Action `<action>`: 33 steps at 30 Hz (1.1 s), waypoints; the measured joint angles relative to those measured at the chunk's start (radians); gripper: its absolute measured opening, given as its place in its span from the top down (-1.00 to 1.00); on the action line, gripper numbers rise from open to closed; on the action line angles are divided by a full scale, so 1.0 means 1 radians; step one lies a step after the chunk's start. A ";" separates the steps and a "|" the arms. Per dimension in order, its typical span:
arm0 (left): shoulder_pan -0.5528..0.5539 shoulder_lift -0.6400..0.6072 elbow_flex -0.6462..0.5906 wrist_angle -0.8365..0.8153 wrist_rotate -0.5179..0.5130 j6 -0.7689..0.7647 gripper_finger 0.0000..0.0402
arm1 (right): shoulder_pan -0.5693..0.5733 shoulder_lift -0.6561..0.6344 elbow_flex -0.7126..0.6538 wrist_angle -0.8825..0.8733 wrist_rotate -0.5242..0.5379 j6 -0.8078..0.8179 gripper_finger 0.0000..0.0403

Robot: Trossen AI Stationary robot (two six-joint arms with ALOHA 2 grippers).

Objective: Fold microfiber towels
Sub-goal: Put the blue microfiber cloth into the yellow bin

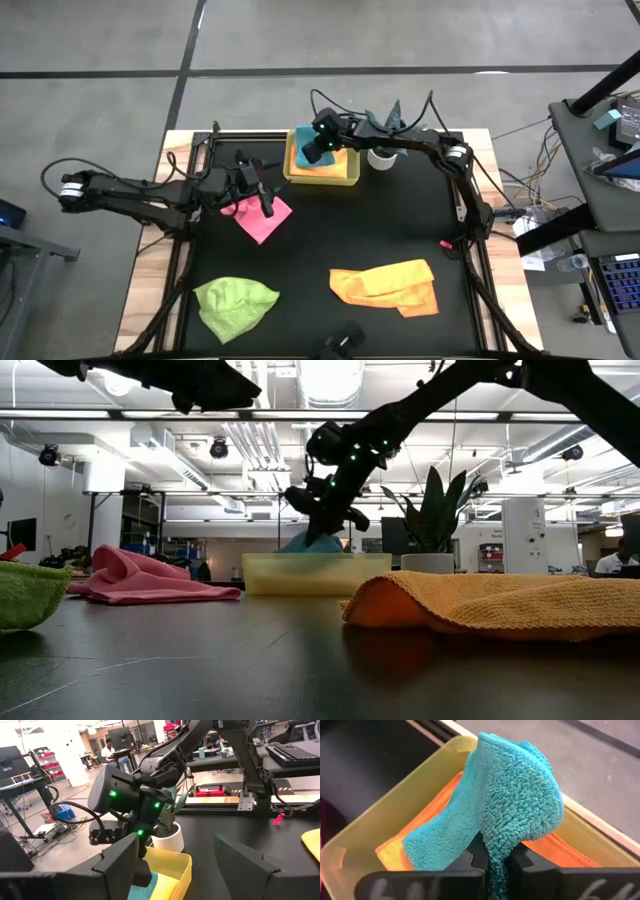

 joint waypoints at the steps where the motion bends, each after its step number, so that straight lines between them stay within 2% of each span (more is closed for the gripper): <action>1: 0.000 0.000 0.000 0.000 0.000 0.000 -0.21 | 0.000 0.000 -0.001 -0.004 0.000 0.000 0.94; 13: 0.000 0.000 0.000 0.008 0.000 -0.001 -0.21 | 0.000 0.001 -0.002 -0.046 0.001 0.025 0.93; 17: 0.000 0.000 0.000 0.008 0.000 -0.001 -0.21 | 0.001 0.001 -0.002 -0.061 0.013 0.032 0.88; 28: 0.000 0.000 0.000 0.009 0.000 -0.002 -0.21 | -0.003 0.001 -0.002 -0.127 0.070 0.012 0.33; 33: 0.000 0.000 0.000 0.009 0.000 -0.002 -0.21 | -0.011 0.001 0.045 -0.209 0.106 -0.018 0.16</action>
